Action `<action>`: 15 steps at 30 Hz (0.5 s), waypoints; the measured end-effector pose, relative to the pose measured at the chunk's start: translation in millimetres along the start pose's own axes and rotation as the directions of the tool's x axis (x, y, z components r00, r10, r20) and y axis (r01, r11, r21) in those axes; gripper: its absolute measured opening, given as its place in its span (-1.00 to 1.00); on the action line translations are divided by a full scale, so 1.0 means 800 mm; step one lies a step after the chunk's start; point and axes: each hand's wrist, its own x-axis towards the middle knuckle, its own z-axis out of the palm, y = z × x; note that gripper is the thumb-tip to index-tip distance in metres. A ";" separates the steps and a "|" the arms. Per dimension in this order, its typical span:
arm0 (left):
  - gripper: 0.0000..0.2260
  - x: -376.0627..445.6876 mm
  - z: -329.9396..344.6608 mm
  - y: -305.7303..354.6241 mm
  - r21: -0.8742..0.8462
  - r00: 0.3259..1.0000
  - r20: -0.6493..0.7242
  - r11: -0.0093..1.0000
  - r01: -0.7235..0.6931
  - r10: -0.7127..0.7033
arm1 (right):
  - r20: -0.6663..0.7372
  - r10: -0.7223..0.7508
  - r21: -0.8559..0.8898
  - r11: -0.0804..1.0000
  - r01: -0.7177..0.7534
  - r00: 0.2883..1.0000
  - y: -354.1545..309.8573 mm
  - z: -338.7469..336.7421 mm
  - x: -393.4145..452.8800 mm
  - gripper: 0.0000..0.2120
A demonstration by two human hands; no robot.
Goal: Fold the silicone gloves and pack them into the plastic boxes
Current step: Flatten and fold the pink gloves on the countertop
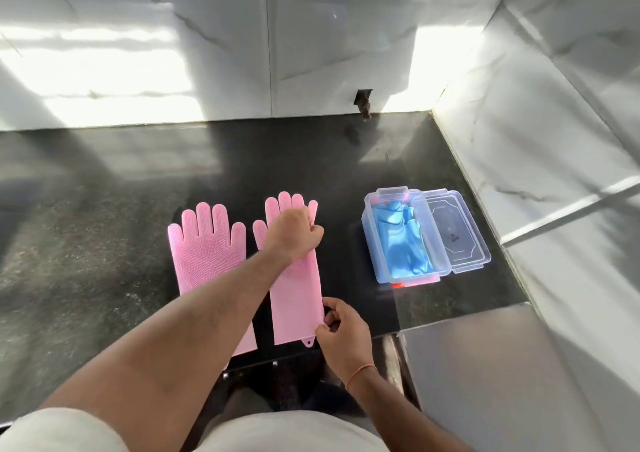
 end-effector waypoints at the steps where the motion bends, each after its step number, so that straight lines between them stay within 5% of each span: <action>1: -0.84 -0.001 -0.004 -0.008 -0.057 0.999 -0.008 0.998 0.032 -0.033 | 0.006 -0.037 0.013 0.999 0.037 0.999 -0.001 0.003 -0.003 -0.56; 6: -0.84 -0.012 -0.033 -0.065 -0.353 0.986 0.007 0.922 0.161 -0.169 | -0.003 -0.220 0.039 0.975 0.220 0.975 -0.019 0.021 -0.019 -0.58; 10: -0.89 -0.033 -0.069 -0.114 -0.759 0.957 0.116 0.598 0.258 -0.265 | 0.064 -0.344 0.017 0.939 0.343 0.937 -0.049 0.041 -0.031 -0.58; 15: -0.95 -0.060 -0.111 -0.173 -0.887 0.925 0.156 0.364 0.285 -0.346 | 0.160 -0.477 -0.004 0.875 0.484 0.864 -0.093 0.073 -0.045 -0.52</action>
